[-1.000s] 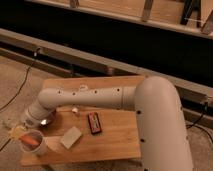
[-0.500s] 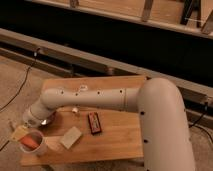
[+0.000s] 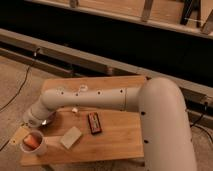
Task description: Place the pepper in the ceramic cup
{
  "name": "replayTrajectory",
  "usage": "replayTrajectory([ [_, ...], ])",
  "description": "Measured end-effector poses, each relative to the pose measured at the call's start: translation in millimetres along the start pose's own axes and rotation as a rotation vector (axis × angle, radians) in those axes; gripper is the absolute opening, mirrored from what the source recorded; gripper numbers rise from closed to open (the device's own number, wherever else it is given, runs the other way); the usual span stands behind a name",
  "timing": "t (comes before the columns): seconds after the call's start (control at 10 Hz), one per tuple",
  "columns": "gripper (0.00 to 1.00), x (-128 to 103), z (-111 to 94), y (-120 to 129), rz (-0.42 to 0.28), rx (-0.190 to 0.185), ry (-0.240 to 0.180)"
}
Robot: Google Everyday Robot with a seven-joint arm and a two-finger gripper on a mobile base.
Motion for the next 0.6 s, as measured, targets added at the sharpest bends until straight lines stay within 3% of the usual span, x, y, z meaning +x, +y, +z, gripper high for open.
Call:
replayTrajectory([
  [0.2, 0.80, -2, -4, -19, 0.086, 0.074, -0.004],
  [0.5, 0.80, -8, -26, -63, 0.233, 0.248, -0.058],
  [0.6, 0.80, -7, -33, -70, 0.259, 0.282, -0.071],
])
